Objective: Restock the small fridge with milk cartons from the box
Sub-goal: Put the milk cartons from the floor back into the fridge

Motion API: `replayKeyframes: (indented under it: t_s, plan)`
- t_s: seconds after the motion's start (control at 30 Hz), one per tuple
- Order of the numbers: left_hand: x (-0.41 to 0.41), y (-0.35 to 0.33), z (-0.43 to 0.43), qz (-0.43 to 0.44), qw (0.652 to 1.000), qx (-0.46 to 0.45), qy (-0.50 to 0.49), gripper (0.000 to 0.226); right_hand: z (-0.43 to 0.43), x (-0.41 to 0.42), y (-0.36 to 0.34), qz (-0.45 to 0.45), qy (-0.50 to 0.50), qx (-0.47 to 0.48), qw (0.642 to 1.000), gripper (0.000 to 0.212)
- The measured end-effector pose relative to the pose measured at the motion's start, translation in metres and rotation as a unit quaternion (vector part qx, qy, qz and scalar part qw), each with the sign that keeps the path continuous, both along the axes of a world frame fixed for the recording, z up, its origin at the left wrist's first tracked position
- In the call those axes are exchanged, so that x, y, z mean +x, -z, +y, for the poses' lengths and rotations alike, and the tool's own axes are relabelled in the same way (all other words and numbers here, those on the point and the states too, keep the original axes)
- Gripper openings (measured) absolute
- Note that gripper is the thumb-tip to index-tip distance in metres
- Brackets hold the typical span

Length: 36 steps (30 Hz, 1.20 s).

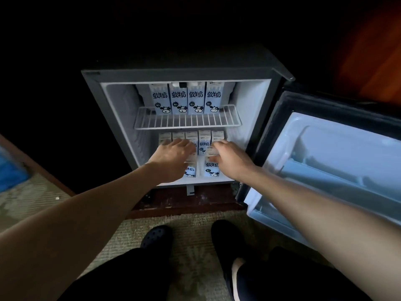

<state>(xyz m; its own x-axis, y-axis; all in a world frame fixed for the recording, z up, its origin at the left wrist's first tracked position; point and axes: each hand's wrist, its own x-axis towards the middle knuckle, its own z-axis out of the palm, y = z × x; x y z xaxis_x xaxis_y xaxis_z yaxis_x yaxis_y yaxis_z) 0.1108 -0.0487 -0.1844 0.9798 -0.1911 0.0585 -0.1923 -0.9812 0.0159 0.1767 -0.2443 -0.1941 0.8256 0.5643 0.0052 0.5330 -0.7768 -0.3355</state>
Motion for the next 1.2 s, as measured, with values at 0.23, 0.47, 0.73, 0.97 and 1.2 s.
replayKeyframes:
  t_s: [0.23,0.47,0.73,0.97,1.2]
  plan:
    - [0.056,0.05,0.005,-0.048,0.999,-0.001,-0.021,0.044,0.014,0.047,0.063,-0.003,0.044,0.039,0.998,0.038]
    - [0.094,0.083,0.002,-0.075,0.996,-0.001,-0.047,0.049,0.037,0.079,0.098,-0.012,0.084,0.066,0.994,0.036]
    - [0.114,0.098,0.003,-0.092,0.992,-0.013,-0.086,0.043,0.058,0.092,0.112,-0.021,0.116,0.086,0.989,0.034]
    - [0.114,0.112,0.009,-0.095,0.99,0.028,-0.097,0.042,0.069,0.092,0.114,-0.018,0.122,0.067,0.99,0.037]
    - [0.118,0.122,0.012,-0.133,0.987,0.02,-0.084,0.043,0.066,0.089,0.118,-0.015,0.125,0.099,0.987,0.045]
